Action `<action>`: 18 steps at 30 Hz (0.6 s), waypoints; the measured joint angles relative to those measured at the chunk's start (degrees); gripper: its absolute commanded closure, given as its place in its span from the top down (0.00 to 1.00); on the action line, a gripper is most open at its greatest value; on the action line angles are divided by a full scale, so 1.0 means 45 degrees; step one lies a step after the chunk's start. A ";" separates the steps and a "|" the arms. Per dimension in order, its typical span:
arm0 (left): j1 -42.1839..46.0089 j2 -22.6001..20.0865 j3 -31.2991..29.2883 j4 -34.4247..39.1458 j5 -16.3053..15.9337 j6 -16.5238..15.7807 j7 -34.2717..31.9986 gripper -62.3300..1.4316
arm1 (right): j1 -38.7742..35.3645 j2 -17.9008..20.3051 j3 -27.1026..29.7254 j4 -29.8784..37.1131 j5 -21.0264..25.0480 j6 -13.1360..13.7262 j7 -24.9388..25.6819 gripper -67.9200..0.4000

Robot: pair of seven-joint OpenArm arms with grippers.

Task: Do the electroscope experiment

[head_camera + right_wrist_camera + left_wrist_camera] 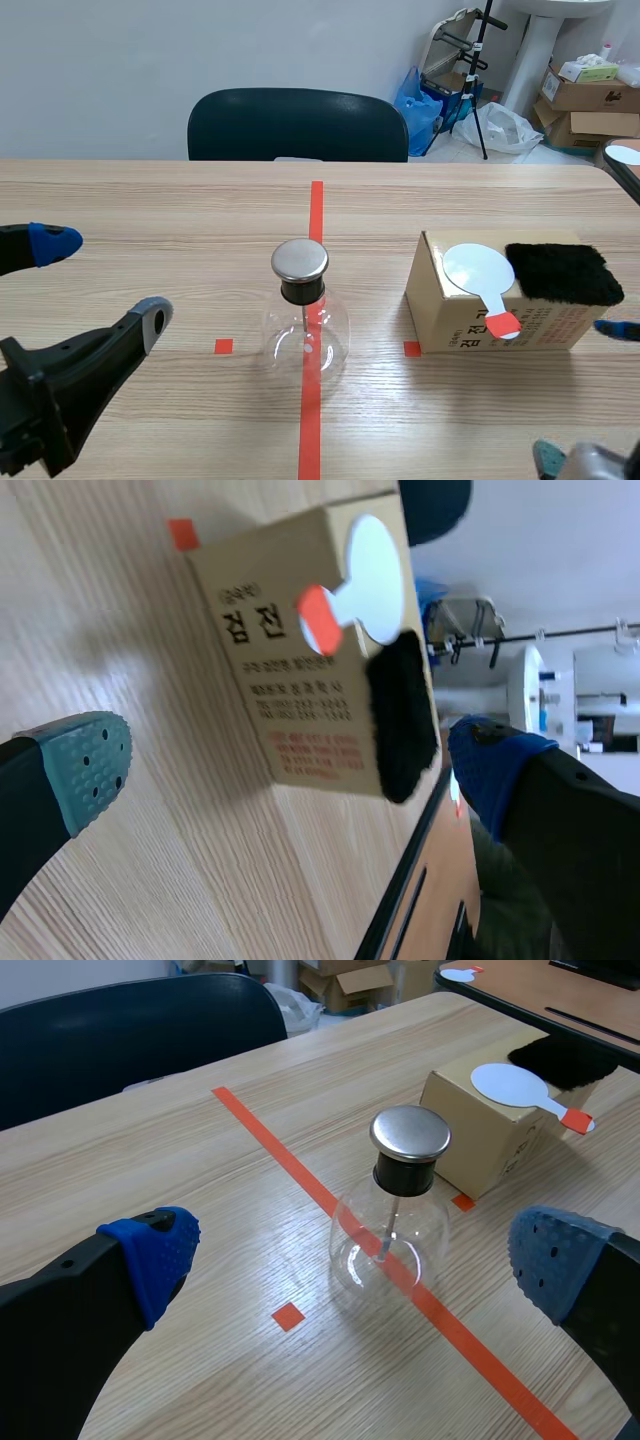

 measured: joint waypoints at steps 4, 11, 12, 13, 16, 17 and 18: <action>0.0000 0.0000 0.0000 0.0000 0.0000 0.0000 0.0000 1.00 | 0.0894 0.0000 -0.0321 -0.1078 -0.0738 -0.0330 -0.0010 1.00; 0.0000 0.0000 0.0000 0.0000 0.0000 0.0000 0.0005 1.00 | 0.2157 -0.0010 -0.1069 -0.2773 -0.1865 -0.2739 -0.0117 1.00; 0.0000 0.0000 0.0000 0.0000 0.0000 0.0000 0.0005 1.00 | 0.2370 -0.0010 -0.1180 -0.2977 -0.1933 -0.2968 -0.0209 1.00; 0.0000 0.0000 0.0000 0.0000 0.0000 0.0000 0.0005 1.00 | 0.2589 -0.0010 -0.1277 -0.3181 -0.2035 -0.3206 -0.0359 1.00; 0.0000 0.0000 0.0000 0.0000 0.0000 0.0000 0.0005 1.00 | 0.3225 -0.0005 -0.1540 -0.3730 -0.2399 -0.3662 -0.0996 1.00; 0.0000 0.0000 0.0000 0.0000 0.0000 0.0000 0.0005 1.00 | 0.3415 -0.0005 -0.1632 -0.3881 -0.2438 -0.3798 -0.1175 1.00; 0.0000 0.0000 0.0000 0.0000 0.0000 0.0000 0.0005 1.00 | 0.3604 -0.0010 -0.1739 -0.4022 -0.2438 -0.3876 -0.1375 1.00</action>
